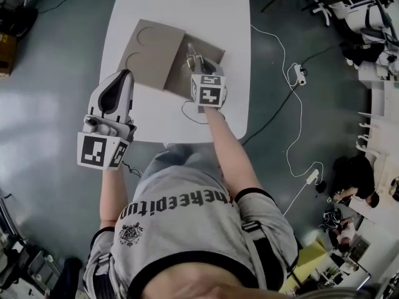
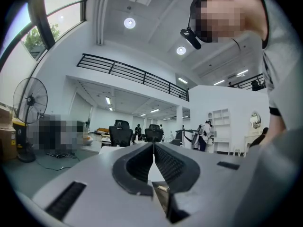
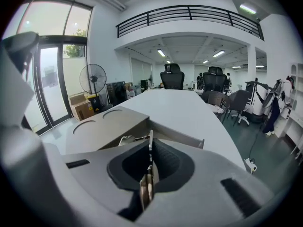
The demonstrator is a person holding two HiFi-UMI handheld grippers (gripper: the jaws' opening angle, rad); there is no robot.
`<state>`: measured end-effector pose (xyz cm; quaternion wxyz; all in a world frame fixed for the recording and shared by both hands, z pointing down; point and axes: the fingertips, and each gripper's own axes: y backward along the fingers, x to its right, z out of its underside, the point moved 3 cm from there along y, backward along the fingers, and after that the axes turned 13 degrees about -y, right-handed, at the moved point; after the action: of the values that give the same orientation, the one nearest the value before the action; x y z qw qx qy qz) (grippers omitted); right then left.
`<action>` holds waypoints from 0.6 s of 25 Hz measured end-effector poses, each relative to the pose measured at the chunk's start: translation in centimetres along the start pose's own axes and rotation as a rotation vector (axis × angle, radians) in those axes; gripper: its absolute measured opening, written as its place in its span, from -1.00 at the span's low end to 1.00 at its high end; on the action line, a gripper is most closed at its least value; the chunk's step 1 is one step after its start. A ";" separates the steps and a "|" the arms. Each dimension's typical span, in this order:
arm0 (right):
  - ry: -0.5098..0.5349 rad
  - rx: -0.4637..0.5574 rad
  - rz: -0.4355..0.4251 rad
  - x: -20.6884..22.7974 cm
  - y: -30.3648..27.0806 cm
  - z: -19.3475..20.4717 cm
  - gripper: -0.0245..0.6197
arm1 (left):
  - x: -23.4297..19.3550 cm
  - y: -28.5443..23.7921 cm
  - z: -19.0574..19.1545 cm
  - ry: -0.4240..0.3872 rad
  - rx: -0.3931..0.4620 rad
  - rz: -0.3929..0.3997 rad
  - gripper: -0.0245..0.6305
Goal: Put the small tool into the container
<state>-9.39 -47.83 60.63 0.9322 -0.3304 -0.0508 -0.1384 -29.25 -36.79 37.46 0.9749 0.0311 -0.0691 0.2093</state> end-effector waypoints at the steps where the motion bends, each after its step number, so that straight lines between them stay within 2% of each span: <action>1: 0.013 -0.010 0.006 -0.1 -0.2 0.2 -0.91 | -0.1 0.0 0.1 0.000 -0.003 -0.002 -0.88; 9: 0.085 -0.043 0.001 -1.5 -0.8 0.7 -0.91 | -1.0 -0.1 0.7 0.017 -0.010 -0.016 -0.88; 15: 0.160 -0.092 -0.055 -2.9 -0.8 1.4 -0.81 | -0.7 -0.5 0.8 0.029 -0.005 -0.005 -0.88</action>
<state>-12.42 -46.87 61.61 0.9131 -0.3591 0.0214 -0.1921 -29.76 -37.64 38.15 0.9764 0.0257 -0.0554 0.2071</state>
